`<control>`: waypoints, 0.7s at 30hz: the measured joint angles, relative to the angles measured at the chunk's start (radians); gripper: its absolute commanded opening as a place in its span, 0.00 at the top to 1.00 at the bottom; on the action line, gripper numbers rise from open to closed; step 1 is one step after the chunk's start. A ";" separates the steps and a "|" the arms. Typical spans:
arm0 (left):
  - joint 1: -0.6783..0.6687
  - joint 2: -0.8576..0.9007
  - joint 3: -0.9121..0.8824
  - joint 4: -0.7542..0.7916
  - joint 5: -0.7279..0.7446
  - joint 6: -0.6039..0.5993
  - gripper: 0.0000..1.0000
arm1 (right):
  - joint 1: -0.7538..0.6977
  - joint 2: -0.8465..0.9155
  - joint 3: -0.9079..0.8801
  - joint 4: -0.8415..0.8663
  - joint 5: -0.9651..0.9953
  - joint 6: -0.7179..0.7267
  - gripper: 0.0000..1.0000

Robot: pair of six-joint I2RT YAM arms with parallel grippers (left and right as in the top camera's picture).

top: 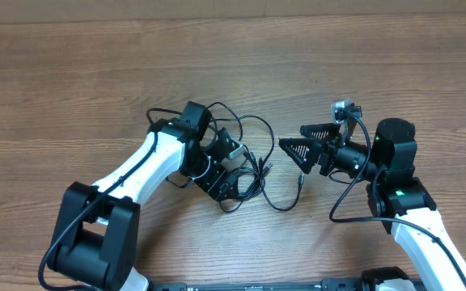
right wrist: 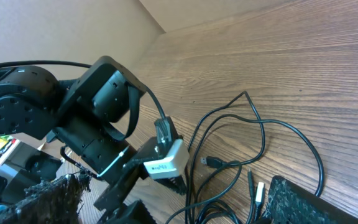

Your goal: Untangle cables

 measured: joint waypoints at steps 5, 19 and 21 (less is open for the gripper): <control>-0.010 0.010 -0.001 0.000 -0.010 -0.014 0.25 | 0.000 0.000 0.000 0.000 0.000 0.000 0.06; -0.010 0.010 -0.031 0.027 -0.010 -0.021 0.32 | -0.001 0.000 0.000 0.000 0.002 0.000 0.05; -0.010 0.010 -0.042 0.031 -0.010 -0.021 0.42 | -0.001 0.000 0.000 -0.001 0.002 0.000 0.05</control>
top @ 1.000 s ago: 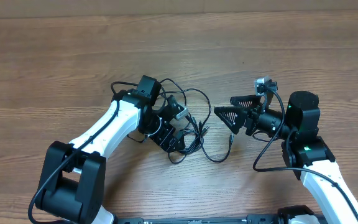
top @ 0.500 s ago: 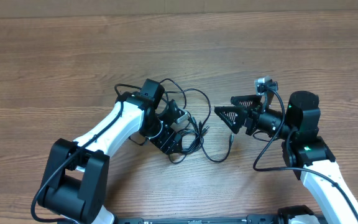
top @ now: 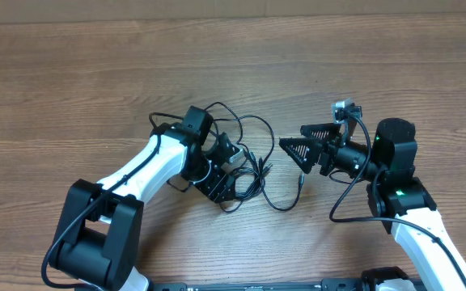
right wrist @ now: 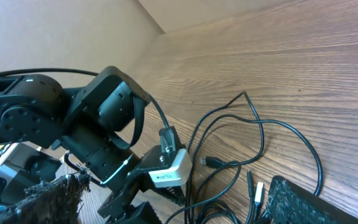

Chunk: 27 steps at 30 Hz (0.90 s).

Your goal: Untangle cables

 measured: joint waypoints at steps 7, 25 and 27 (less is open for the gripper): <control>0.000 0.000 -0.006 0.015 -0.001 -0.004 0.75 | 0.000 0.000 0.000 0.000 0.000 0.000 0.05; 0.000 0.009 0.089 -0.191 0.113 -0.024 0.96 | 0.000 0.000 0.000 0.001 0.001 0.000 0.05; 0.000 0.019 0.240 -0.336 0.170 -0.026 0.96 | 0.000 0.000 0.000 -0.001 0.002 0.000 0.05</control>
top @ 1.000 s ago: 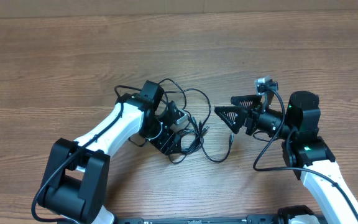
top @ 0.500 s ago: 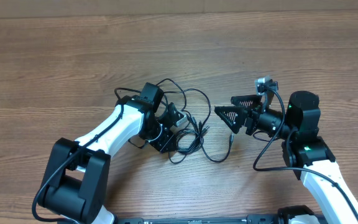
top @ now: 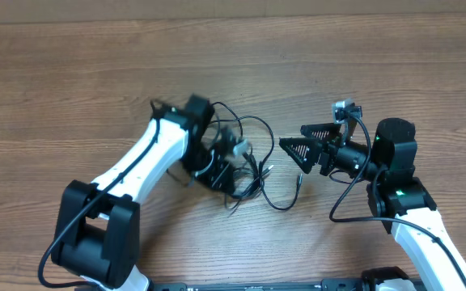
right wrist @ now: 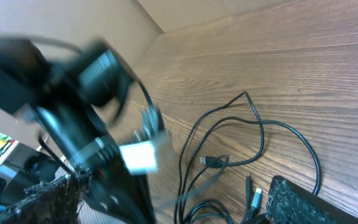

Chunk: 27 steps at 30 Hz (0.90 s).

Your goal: Untangle cables

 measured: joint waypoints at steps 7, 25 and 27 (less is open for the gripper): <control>0.000 0.002 0.463 -0.188 0.189 0.000 0.96 | -0.001 0.000 0.000 -0.027 0.002 0.000 0.05; 0.169 0.002 0.917 -0.016 0.522 -0.505 0.96 | -0.001 0.000 0.000 -0.032 0.006 0.000 0.05; 0.169 0.002 0.917 -0.012 0.540 -0.529 0.96 | -0.001 0.000 0.000 -0.032 0.006 0.000 0.05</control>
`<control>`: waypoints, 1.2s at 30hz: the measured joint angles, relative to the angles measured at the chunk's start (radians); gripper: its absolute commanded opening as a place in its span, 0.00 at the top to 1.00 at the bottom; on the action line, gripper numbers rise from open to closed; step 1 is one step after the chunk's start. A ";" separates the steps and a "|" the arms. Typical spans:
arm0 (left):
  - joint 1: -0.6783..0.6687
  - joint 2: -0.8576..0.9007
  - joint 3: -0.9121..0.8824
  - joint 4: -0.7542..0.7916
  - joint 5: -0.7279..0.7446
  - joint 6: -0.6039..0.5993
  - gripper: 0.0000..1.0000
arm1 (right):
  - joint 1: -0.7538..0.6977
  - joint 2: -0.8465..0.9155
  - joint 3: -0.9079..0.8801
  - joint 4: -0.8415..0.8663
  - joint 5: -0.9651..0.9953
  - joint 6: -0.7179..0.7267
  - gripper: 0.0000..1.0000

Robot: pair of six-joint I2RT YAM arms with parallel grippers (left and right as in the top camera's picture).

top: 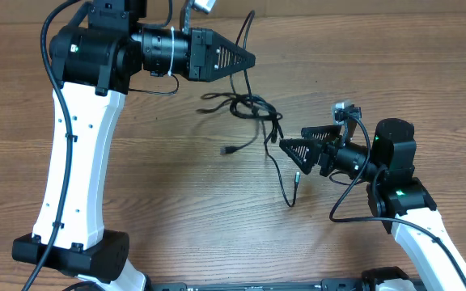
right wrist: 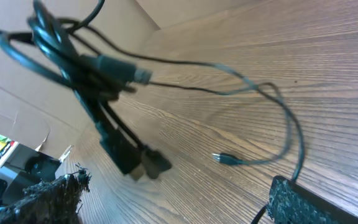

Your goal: Untangle cables

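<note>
My left gripper (top: 249,58) is raised well above the table and shut on a tangled bundle of black cables (top: 251,107). The bundle hangs below it, with one plug end (top: 226,150) dangling left and a thin lead running down to a small plug (top: 291,201). In the right wrist view the knot of cables (right wrist: 86,68) hangs in mid-air with dark plugs (right wrist: 138,163) at its bottom, and the thin lead's plug (right wrist: 224,160) lies by the wood. My right gripper (top: 292,139) stands open just right of the hanging cables, holding nothing; its fingers (right wrist: 294,200) frame the view.
The wooden table (top: 395,73) stretches around both arms. The left arm's white links (top: 79,137) rise from the front left. The right arm's base (top: 395,174) sits at the front right with its own black cable looped beside it.
My left gripper was low on the table at the cable pile; now it is raised high and to the back with the bundle hanging from it. The right gripper has not moved.
At first my left gripper lay low against the cable pile on the table. It stayed there, shifting slightly over the following two moments. Now the bundle hangs lifted off the wood from it, only a thin lead trailing down. My right gripper stayed open throughout.
</note>
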 measured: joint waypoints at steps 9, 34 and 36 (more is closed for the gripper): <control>0.033 0.000 0.000 0.022 -0.043 -0.317 0.96 | 0.000 0.000 0.000 0.000 0.000 0.000 0.04; 0.087 0.000 -0.066 -0.394 -1.116 -0.120 0.00 | 0.000 0.000 0.000 -0.001 0.003 0.000 0.05; 0.087 0.000 -0.113 -0.390 -1.172 -0.116 0.00 | 0.000 0.000 0.000 -0.001 0.003 0.000 0.04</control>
